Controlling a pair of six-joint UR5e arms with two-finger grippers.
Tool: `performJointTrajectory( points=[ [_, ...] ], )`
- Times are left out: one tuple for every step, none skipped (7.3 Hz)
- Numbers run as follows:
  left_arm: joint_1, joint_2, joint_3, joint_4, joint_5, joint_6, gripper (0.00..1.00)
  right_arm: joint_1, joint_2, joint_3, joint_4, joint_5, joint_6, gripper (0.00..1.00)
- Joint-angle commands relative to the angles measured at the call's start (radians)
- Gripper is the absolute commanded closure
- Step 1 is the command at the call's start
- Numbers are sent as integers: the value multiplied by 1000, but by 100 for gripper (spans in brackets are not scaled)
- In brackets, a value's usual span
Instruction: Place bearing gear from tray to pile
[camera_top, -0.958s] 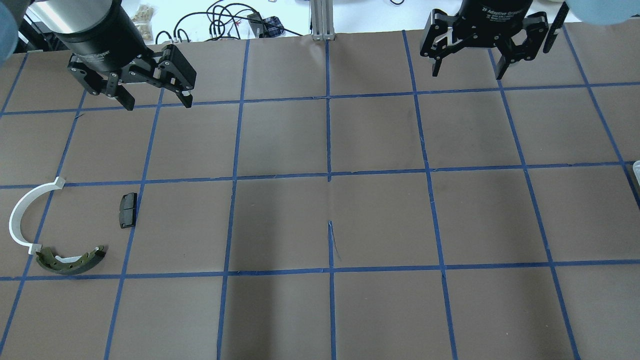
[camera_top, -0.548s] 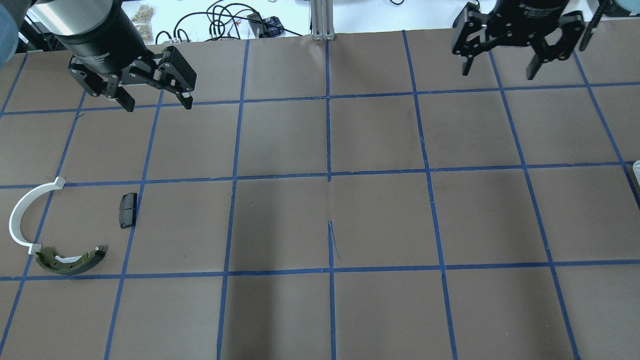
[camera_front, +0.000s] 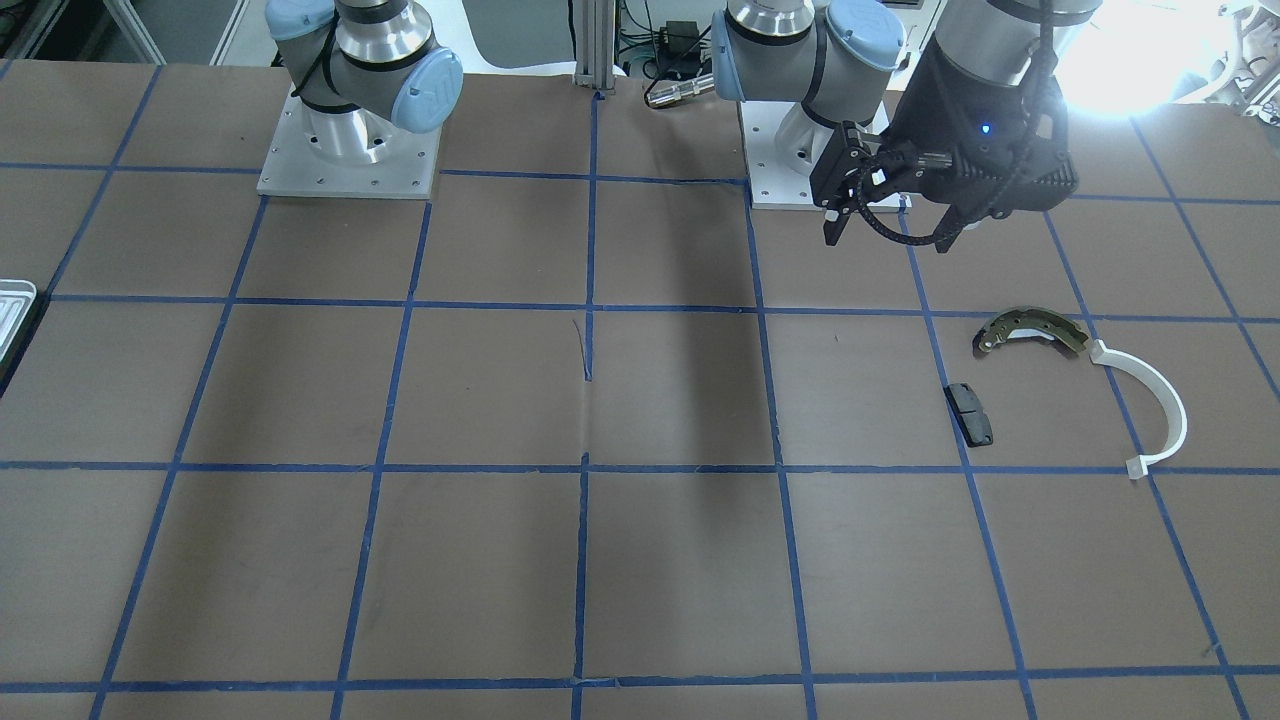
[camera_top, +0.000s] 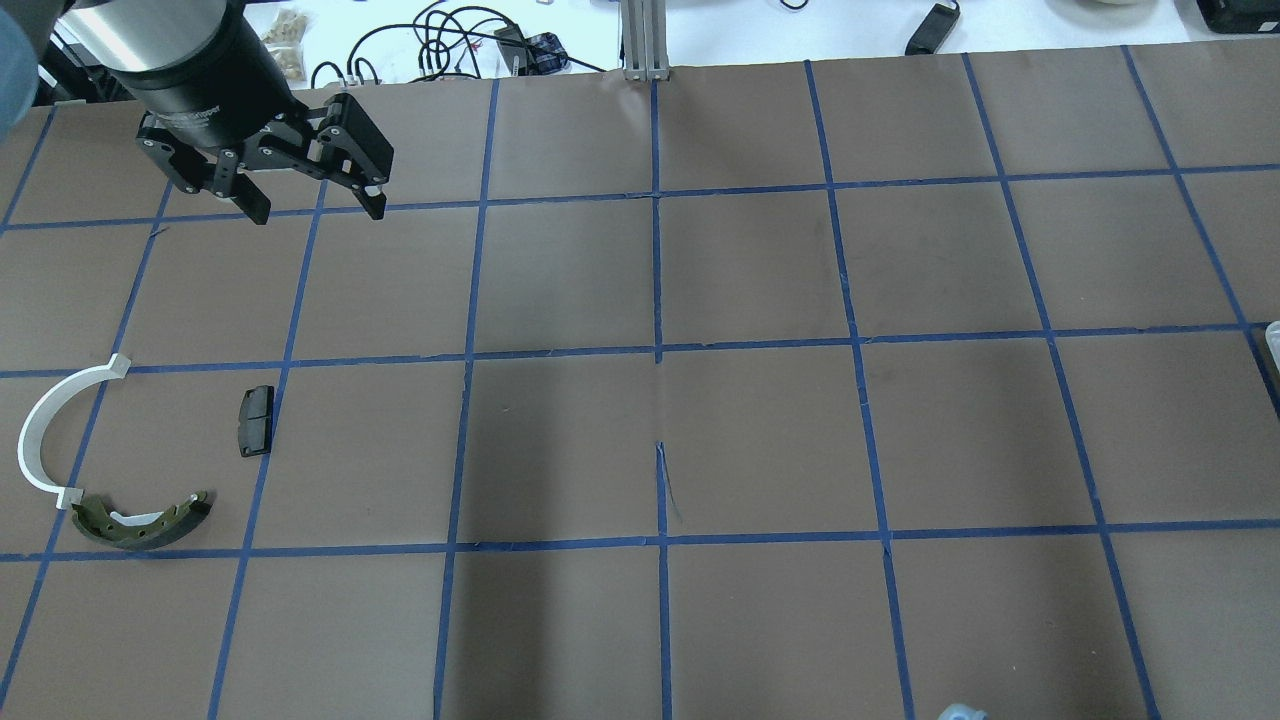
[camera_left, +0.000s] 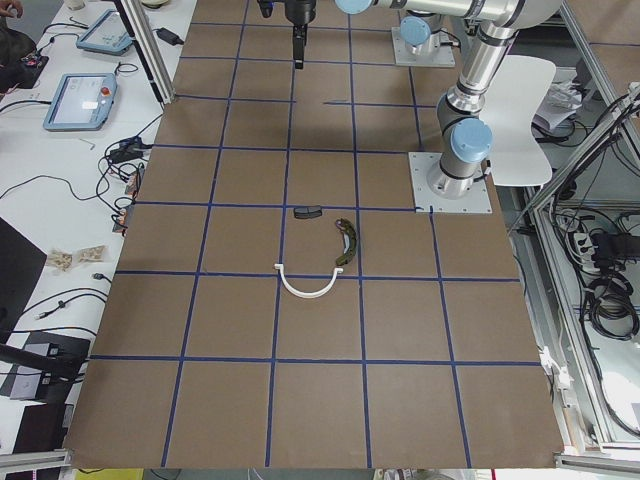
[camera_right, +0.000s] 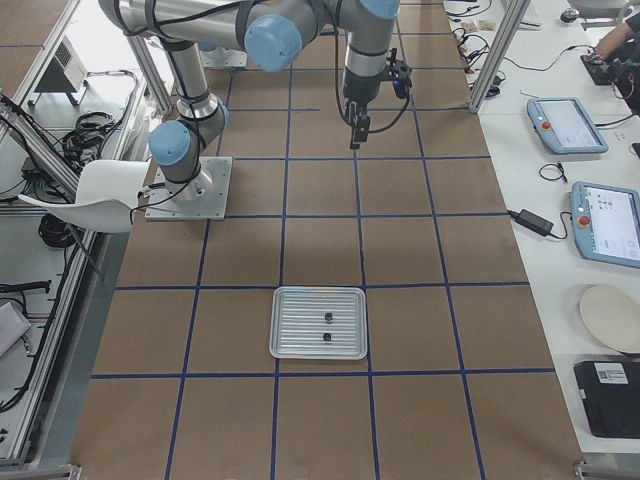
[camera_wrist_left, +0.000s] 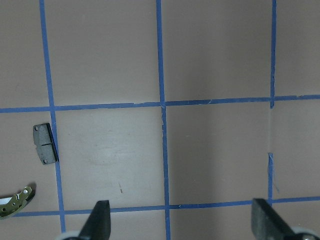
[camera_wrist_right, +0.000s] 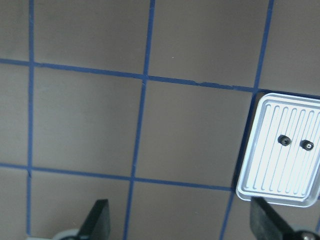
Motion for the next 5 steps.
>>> performJointTrajectory(
  points=[
    [0,1,-2,0,-2,-1,0,-191,162,3,-226,-54,-548,0],
    [0,1,-2,0,-2,-1,0,-246,242,8,-289,-46,-640,0],
    [0,1,-2,0,-2,-1,0,-276,321,28,-341,-42,-721,0],
    [0,1,-2,0,-2,-3,0,-299,381,37,-452,-42,-880,0],
    [0,1,-2,0,-2,-3,0,-313,430,58,-528,-39,-917,1]
  ],
)
